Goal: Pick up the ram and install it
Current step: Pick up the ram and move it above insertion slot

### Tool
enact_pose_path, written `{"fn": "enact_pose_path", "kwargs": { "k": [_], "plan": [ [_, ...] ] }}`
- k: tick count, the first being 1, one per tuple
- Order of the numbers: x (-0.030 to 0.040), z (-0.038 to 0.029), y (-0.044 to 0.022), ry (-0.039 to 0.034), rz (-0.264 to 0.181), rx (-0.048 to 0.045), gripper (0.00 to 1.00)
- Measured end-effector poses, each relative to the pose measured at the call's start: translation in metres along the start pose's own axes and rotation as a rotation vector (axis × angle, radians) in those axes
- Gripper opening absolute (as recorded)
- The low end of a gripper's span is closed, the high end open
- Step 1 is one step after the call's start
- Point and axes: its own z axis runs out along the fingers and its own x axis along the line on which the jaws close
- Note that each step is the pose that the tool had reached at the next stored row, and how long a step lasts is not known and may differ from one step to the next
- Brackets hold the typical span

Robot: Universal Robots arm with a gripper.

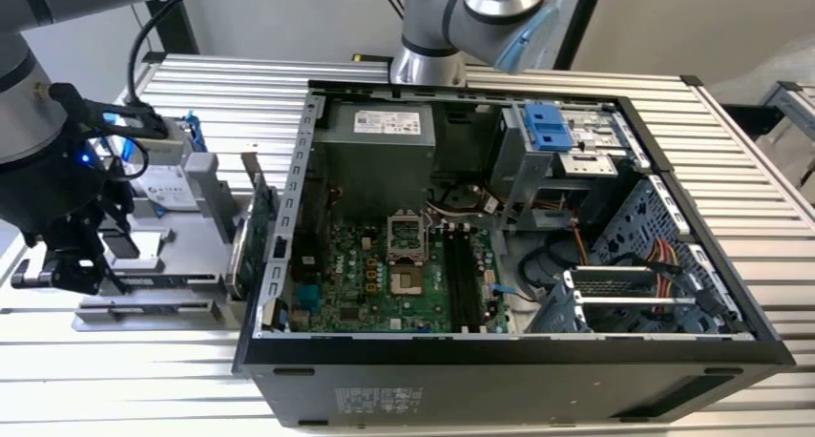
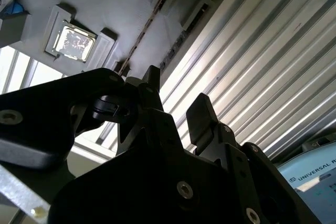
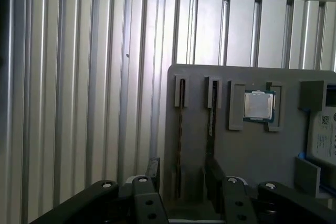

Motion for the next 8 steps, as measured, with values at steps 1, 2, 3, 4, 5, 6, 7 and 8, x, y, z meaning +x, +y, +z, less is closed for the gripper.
{"fn": "enact_pose_path", "kwargs": {
  "k": [1, 2, 3, 4, 5, 6, 7, 8],
  "plan": [
    [0.0002, 0.0004, 0.0000, 0.0003, 0.000, 0.0000, 1.00],
    [0.0005, 0.0009, 0.0000, 0.0003, 0.000, 0.0000, 1.00],
    [0.0010, 0.0012, -0.0001, 0.0004, 0.000, 0.0000, 1.00],
    [0.0018, 0.0018, 0.0000, 0.0003, 0.000, 0.0001, 1.00],
    [0.0024, 0.0022, 0.0000, 0.0004, 0.000, 0.0001, 1.00],
    [0.0029, 0.0026, 0.0001, 0.0004, 0.000, 0.0001, 1.00],
    [0.0032, 0.0032, 0.0000, 0.0003, 0.000, 0.0002, 1.00],
    [0.0032, 0.0038, 0.0001, 0.0002, 0.000, 0.0002, 1.00]
  ]
}}
